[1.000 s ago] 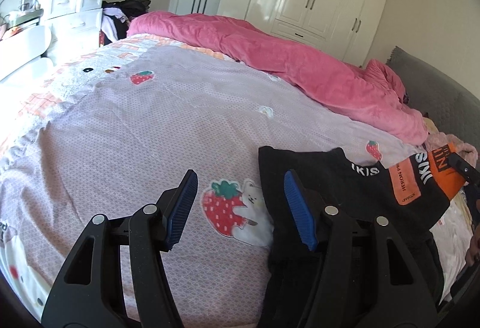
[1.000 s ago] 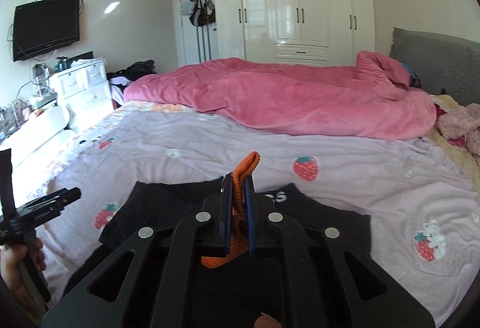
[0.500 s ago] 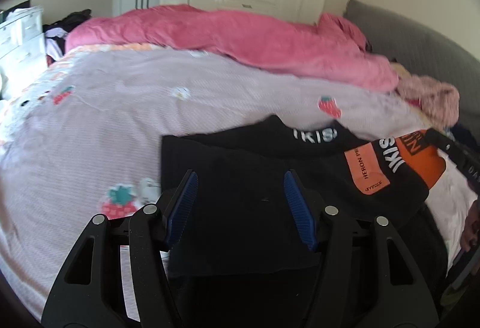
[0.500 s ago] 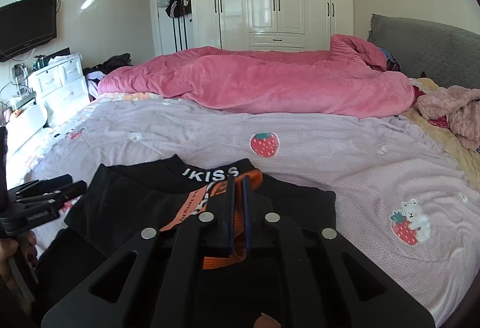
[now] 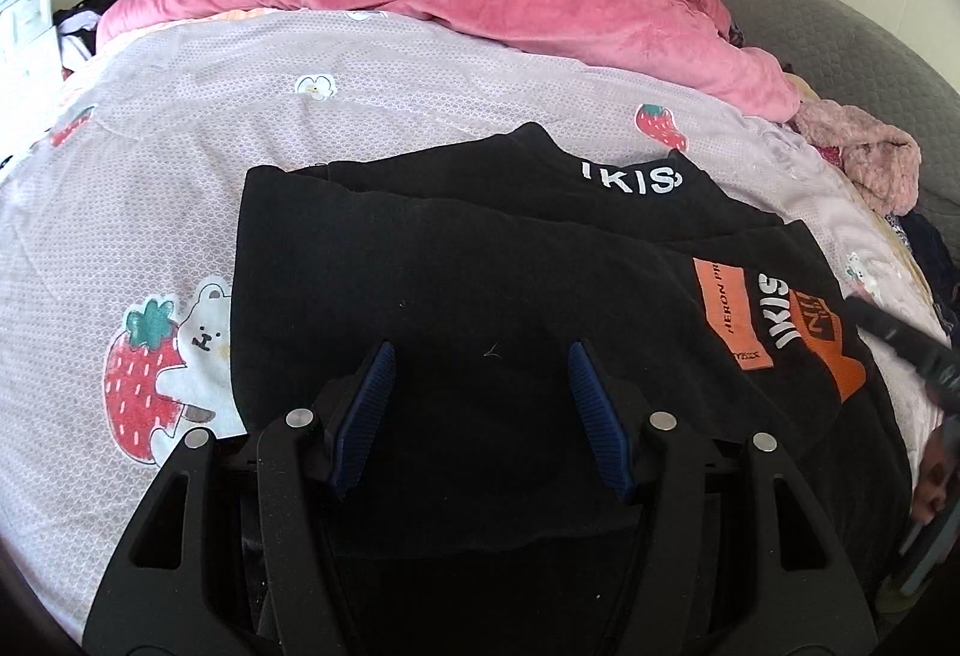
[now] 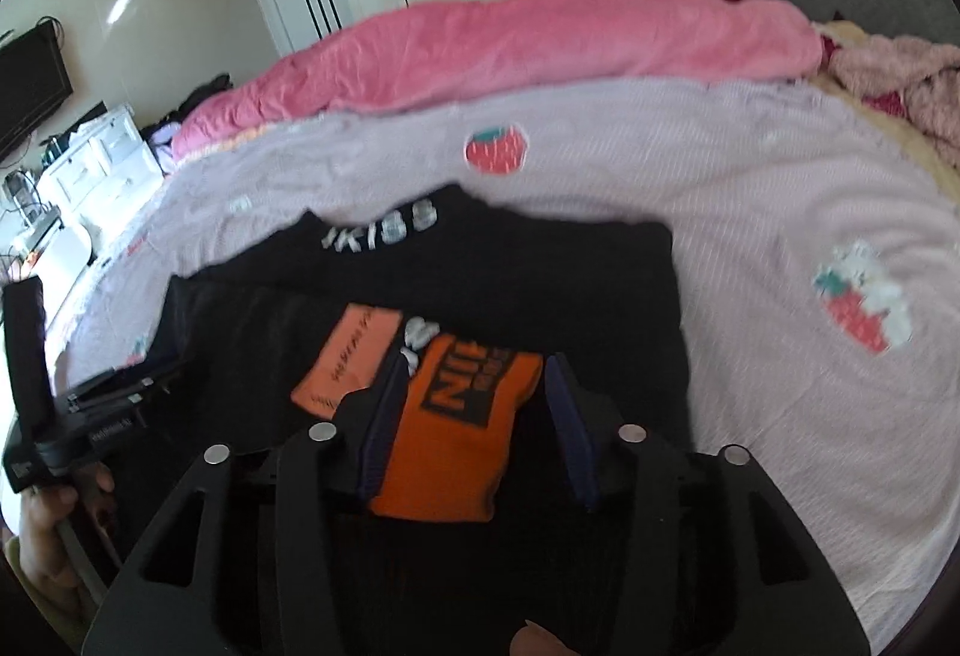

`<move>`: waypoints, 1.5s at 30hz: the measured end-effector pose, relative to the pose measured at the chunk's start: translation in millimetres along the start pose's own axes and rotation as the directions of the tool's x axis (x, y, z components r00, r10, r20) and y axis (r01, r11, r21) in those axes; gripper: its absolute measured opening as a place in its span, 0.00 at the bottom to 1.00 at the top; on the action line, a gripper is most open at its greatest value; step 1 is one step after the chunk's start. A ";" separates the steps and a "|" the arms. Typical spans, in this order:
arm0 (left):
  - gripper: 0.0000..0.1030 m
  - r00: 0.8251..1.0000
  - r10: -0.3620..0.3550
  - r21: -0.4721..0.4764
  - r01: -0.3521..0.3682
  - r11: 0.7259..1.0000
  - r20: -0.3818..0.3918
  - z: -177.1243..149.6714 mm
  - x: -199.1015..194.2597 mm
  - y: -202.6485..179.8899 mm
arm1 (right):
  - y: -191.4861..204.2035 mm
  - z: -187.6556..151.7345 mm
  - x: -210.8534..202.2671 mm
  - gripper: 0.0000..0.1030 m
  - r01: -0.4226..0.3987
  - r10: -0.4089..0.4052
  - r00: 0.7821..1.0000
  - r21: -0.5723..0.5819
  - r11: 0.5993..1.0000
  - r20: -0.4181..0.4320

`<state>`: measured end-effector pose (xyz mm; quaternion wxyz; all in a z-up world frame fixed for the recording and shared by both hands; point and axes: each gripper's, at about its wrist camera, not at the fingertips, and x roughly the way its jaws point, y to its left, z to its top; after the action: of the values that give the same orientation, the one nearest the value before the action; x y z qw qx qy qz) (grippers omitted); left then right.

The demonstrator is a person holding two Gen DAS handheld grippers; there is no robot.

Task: Fold small clothes
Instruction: 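Lower the cuff onto the shirt body with the right gripper and open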

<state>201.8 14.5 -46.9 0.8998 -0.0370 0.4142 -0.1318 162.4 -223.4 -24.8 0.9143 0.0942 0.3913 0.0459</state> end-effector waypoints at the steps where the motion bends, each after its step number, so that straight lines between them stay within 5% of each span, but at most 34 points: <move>1: 0.51 1.000 -0.002 -0.002 0.002 1.000 0.001 0.3 -0.1 0.3 | 0.6 -2.7 5.9 0.47 0.001 -0.001 1.000 0.004 1.000 -0.020; 3: 0.51 1.000 -0.003 -0.001 0.003 1.000 0.001 1.0 0.5 0.0 | 0.0 -8.2 19.9 0.47 -0.012 0.014 0.998 0.032 0.999 -0.066; 5: 0.51 1.000 -0.002 -0.001 0.002 1.000 0.001 0.6 0.0 0.2 | -0.6 -12.7 28.8 0.20 -0.052 0.058 0.995 0.072 0.996 -0.081; 8: 0.51 1.000 -0.003 -0.005 0.004 1.000 0.006 -0.5 -1.2 1.3 | 2.5 -12.1 22.5 0.09 -0.090 0.094 0.995 0.084 0.992 -0.039; 11: 0.51 1.000 -0.007 -0.008 0.007 1.000 0.009 -0.2 -1.0 2.0 | 12.5 -4.3 0.3 0.08 -0.096 0.095 0.994 0.020 0.995 0.051; 14: 0.51 1.000 -0.006 -0.007 0.006 1.000 0.010 -0.1 -0.8 2.3 | 19.0 3.6 -14.6 0.08 0.005 0.001 0.994 -0.055 0.998 0.110; 21: 0.51 1.000 -0.003 0.000 0.003 1.000 0.010 -0.8 -0.4 0.5 | 6.8 -15.0 27.9 0.09 0.121 -0.123 0.992 -0.068 0.990 -0.019; 26: 0.51 1.000 0.002 0.004 -0.002 1.000 0.009 -0.8 0.2 -1.1 | 0.8 -15.7 24.3 0.18 0.143 -0.143 0.990 -0.046 0.989 -0.012; 35: 0.51 0.998 -0.020 0.019 0.019 1.000 0.060 -3.2 -28.7 -4.2 | 28.0 -13.6 -22.2 0.29 0.036 -0.028 0.993 -0.075 0.997 0.114; 45: 0.51 0.999 0.000 0.078 0.003 0.997 -0.033 -19.3 -17.6 -8.3 | 72.5 -28.3 -1.3 0.32 -0.008 0.006 1.000 -0.217 0.976 -0.010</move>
<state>174.5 12.1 -45.1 0.8935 0.0001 0.4236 -0.1493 140.3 -148.8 -27.9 0.9172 -0.0053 0.3876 0.0920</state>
